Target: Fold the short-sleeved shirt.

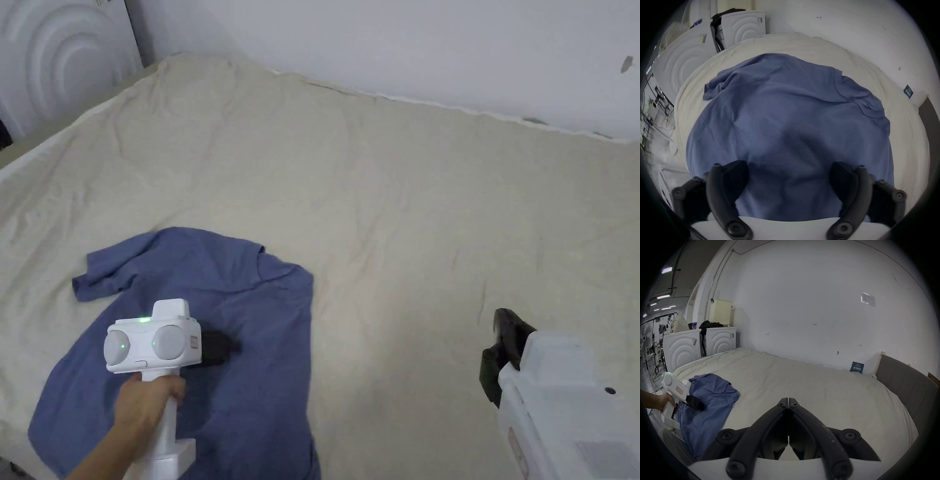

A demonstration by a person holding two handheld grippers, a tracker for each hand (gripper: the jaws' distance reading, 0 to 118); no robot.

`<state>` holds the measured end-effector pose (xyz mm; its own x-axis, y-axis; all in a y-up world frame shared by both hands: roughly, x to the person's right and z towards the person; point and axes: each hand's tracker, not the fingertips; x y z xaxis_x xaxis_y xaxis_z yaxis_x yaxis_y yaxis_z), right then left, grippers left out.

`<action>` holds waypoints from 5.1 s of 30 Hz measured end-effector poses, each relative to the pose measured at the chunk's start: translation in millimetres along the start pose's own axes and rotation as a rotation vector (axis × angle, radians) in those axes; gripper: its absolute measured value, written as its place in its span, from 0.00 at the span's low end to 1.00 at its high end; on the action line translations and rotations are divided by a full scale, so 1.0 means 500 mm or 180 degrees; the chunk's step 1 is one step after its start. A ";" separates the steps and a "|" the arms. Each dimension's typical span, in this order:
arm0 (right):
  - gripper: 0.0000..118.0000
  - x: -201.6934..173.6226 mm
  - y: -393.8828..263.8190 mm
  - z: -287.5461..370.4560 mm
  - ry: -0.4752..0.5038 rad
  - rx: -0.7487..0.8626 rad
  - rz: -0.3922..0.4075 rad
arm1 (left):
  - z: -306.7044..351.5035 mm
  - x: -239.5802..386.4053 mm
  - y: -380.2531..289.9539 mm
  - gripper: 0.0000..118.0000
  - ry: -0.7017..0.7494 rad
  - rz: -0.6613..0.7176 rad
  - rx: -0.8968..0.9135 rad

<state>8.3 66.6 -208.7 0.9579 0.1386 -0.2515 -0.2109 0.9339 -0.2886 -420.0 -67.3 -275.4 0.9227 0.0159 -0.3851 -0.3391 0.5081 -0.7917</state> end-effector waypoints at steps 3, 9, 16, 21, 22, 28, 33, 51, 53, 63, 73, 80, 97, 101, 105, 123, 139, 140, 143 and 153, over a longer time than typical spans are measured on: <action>0.01 0.019 -0.006 0.001 -0.0038 -0.0016 -0.0077 | 0.032 0.017 -0.005 0.34 -0.0050 -0.0165 0.0158; 0.01 0.048 0.000 0.031 -0.0034 0.0062 -0.0199 | 0.090 0.012 -0.012 0.00 -0.0124 0.0024 0.0392; 0.01 0.095 0.004 0.092 -0.0036 0.0208 -0.0269 | 0.317 0.054 -0.002 0.00 -0.0796 0.0053 0.1112; 0.01 0.135 0.005 0.147 -0.0134 0.0335 -0.0354 | 0.484 0.175 0.049 0.00 -0.1220 -0.0326 0.1592; 0.01 0.145 0.005 0.159 -0.0166 0.0361 -0.0369 | 0.518 0.210 0.064 0.00 -0.1319 -0.0429 0.1674; 0.01 0.217 0.000 0.229 -0.0460 0.0499 -0.0471 | 0.654 0.408 0.107 0.00 -0.1933 -0.0919 0.1876; 0.01 0.282 -0.016 0.277 -0.0744 0.0511 -0.0521 | 0.680 0.564 0.083 0.00 -0.2237 -0.1436 0.1852; 0.01 0.396 -0.094 0.314 -0.1238 0.0227 -0.0657 | 0.326 0.821 -0.177 0.00 -0.2543 -0.1934 0.0121; 0.01 0.395 -0.101 0.306 -0.1218 0.0176 -0.0680 | 0.271 0.825 -0.211 0.00 -0.2414 -0.1930 -0.0165; 0.01 0.385 -0.109 0.295 -0.1171 0.0081 -0.0716 | 0.245 0.800 -0.257 0.64 -0.2222 -0.1951 -0.0033; 0.01 0.371 -0.056 0.314 -0.1157 0.0293 -0.0646 | 0.485 0.645 -0.159 0.95 -0.2050 -0.1446 0.1779; 0.01 0.358 -0.025 0.319 -0.1130 0.0443 -0.0591 | 0.538 0.517 -0.134 0.91 -0.1396 -0.1142 0.2643; 0.01 0.340 -0.016 0.308 -0.1072 0.0463 -0.0553 | 0.451 0.427 -0.107 0.00 -0.1117 -0.0776 0.1669; 0.01 0.344 -0.025 0.301 -0.1063 0.0412 -0.0538 | 0.375 0.407 -0.121 0.00 -0.1197 -0.0597 0.0924; 0.01 0.345 -0.038 0.292 -0.1057 0.0341 -0.0548 | 0.308 0.390 -0.169 0.00 -0.1188 -0.0579 0.0497; 0.01 0.354 -0.086 0.239 -0.1003 0.0026 -0.0595 | 0.170 0.444 -0.294 0.39 -0.0500 -0.1033 0.0035; 0.80 0.464 -0.259 -0.086 -0.0880 -0.1845 -0.0826 | 0.285 0.420 -0.214 0.02 -0.1338 -0.0840 0.0551; 0.67 0.466 -0.276 -0.106 -0.0828 -0.1962 -0.0864 | 0.285 0.419 -0.209 0.02 -0.1344 -0.0834 0.0561; 0.53 0.458 -0.305 -0.135 -0.0663 -0.2306 -0.0962 | 0.278 0.419 -0.203 0.02 -0.1363 -0.0825 0.0545; 0.04 0.452 -0.147 -0.037 -0.0569 -0.1465 -0.0584 | 0.303 0.413 -0.140 0.02 -0.1451 -0.0732 0.0678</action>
<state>236.9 23.1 -261.6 0.9969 0.0780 -0.0088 -0.0619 0.7124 -0.6990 -178.2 30.6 -227.5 0.9705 0.2312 0.0681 -0.1188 0.7047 -0.6995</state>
